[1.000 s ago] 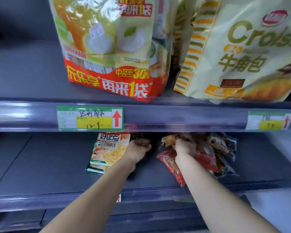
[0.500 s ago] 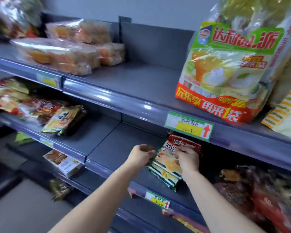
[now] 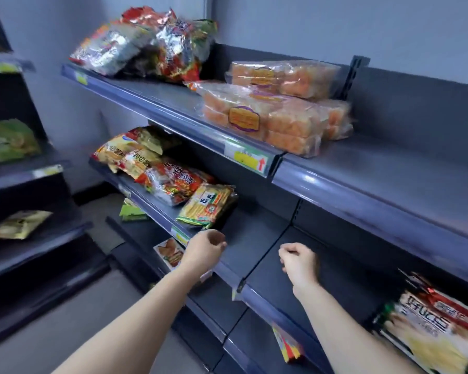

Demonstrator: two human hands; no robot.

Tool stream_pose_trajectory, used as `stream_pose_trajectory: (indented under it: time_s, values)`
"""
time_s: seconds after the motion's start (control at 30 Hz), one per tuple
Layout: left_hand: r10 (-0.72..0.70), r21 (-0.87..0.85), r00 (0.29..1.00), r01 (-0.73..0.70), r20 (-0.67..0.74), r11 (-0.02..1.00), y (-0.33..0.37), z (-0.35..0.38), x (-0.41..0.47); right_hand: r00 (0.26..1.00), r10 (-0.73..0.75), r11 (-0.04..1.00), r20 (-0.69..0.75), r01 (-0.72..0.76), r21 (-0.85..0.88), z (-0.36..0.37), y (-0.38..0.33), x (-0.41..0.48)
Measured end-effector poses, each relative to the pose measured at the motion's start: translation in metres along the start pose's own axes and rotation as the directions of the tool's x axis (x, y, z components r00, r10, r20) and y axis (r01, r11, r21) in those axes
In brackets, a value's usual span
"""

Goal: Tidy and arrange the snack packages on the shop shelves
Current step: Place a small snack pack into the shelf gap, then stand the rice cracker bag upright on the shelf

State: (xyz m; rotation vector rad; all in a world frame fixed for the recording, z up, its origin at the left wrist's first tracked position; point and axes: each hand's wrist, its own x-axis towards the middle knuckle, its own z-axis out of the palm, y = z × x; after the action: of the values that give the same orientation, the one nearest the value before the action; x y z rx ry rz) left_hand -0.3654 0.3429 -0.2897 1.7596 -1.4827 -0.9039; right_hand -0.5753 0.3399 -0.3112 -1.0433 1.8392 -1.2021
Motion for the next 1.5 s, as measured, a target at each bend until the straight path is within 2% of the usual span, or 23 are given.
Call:
stream_pose_trajectory:
  time_s: [0.27, 0.47, 0.6, 0.77, 0.93, 1.13, 1.2, 1.27, 1.37, 1.43, 1.5]
  values:
    - [-0.019, 0.25, 0.999, 0.026, -0.031, 0.968, -0.071, -0.069, 0.071, 0.996, 0.052, 0.996, 0.072, -0.046, -0.082, 0.112, -0.015, 0.021]
    - [-0.077, 0.308, 0.997, 0.079, -0.02, 0.948, -0.103, -0.075, 0.129, 0.985, 0.092, 0.983, 0.143, -0.067, -0.171, 0.168, -0.023, 0.059]
    - [-0.071, 0.378, 0.997, 0.064, 0.004, 0.924, -0.113, -0.07, 0.173, 0.974, 0.132, 0.973, 0.186, -0.092, -0.21, 0.2, -0.022, 0.1]
    - [-0.039, 0.45, 0.995, -0.006, 0.09, 0.893, -0.121, -0.059, 0.226, 0.956, 0.196, 0.966, 0.22, -0.149, -0.211, 0.23, -0.019, 0.135]
    - [-0.089, 0.495, 0.969, -0.037, 0.229, 0.868, -0.125, -0.047, 0.257, 0.926, 0.287, 0.958, 0.244, -0.274, -0.086, 0.248, -0.015, 0.15]
    - [-0.026, 0.354, 0.953, -0.087, 0.301, 0.931, -0.118, -0.048, 0.273, 0.902, 0.369, 0.926, 0.223, -0.379, 0.003, 0.254, -0.019, 0.143]
    - [-0.013, 0.285, 0.936, -0.093, 0.35, 0.954, -0.112, -0.05, 0.274, 0.895, 0.402, 0.899, 0.191, -0.425, 0.103, 0.25, -0.022, 0.137]
    - [-0.002, 0.153, 0.92, -0.063, 0.393, 0.986, -0.107, -0.051, 0.276, 0.901, 0.417, 0.87, 0.124, -0.435, 0.231, 0.245, -0.026, 0.133]
    - [-0.045, 0.024, 0.897, 0.039, 0.439, 0.999, -0.104, -0.047, 0.282, 0.89, 0.452, 0.837, -0.064, -0.398, 0.376, 0.239, -0.029, 0.13]
    - [-0.086, 0.005, 0.866, 0.096, 0.492, 0.995, -0.106, -0.04, 0.284, 0.888, 0.444, 0.849, -0.12, -0.375, 0.371, 0.238, -0.03, 0.129]
    - [-0.102, -0.017, 0.836, 0.132, 0.539, 0.991, -0.109, -0.033, 0.28, 0.898, 0.421, 0.883, -0.126, -0.374, 0.282, 0.238, -0.031, 0.126]
